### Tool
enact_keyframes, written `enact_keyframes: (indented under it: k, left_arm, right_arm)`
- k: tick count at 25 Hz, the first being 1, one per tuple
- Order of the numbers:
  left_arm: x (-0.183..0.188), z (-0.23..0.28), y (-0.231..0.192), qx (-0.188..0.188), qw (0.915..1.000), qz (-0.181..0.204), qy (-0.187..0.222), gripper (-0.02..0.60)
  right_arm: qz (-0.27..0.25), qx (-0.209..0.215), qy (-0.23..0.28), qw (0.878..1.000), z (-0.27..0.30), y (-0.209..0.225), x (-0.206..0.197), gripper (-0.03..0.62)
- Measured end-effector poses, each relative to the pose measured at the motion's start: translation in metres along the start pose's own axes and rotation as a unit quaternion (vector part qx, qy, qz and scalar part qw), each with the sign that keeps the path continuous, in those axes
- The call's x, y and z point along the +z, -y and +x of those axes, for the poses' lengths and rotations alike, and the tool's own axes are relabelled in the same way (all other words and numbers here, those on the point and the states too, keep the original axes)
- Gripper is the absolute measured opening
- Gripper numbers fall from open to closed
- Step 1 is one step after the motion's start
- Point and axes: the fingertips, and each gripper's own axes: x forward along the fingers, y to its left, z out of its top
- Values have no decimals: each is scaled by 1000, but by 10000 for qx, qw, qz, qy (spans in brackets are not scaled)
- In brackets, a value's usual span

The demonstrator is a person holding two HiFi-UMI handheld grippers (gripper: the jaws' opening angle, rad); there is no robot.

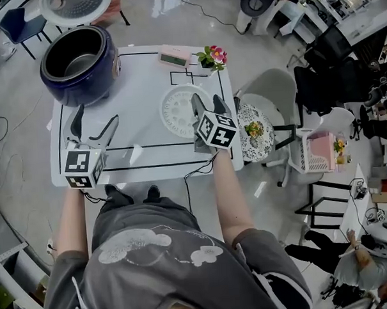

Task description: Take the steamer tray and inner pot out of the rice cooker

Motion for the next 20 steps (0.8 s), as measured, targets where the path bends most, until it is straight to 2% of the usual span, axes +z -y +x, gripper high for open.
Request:
enact_keyframes:
  k: [2, 5, 7, 9, 11, 15, 20]
  left_arm:
    - [10, -14, -14, 153, 9998, -45, 111, 428]
    - [24, -35, -44, 482, 9984, -31, 300, 428]
    - [30, -47, -70, 732, 9964, -58, 424, 428]
    - [35, -57, -95, 907, 9944, -164, 510, 428]
    - [40, -66, -119, 998, 9930, -252, 575, 428]
    - [47, -80, -172, 1095, 9914, -286, 649, 428]
    - [49, -85, -236, 1093, 9906, -383, 728, 428]
  right_arm:
    - [140, 572, 316, 9978, 0, -43, 27, 301]
    - [398, 1314, 714, 9879, -1, -103, 71, 300]
    - [755, 1620, 1075, 9780, 0, -134, 100, 299]
    - [1081, 1840, 1206, 9695, 6, -159, 117, 299]
    - [1093, 1968, 1020, 9690, 19, -186, 123, 299]
    - [709, 2196, 438, 9720, 55, -251, 122, 298]
    - [210, 2372, 91, 9712, 95, -314, 127, 298]
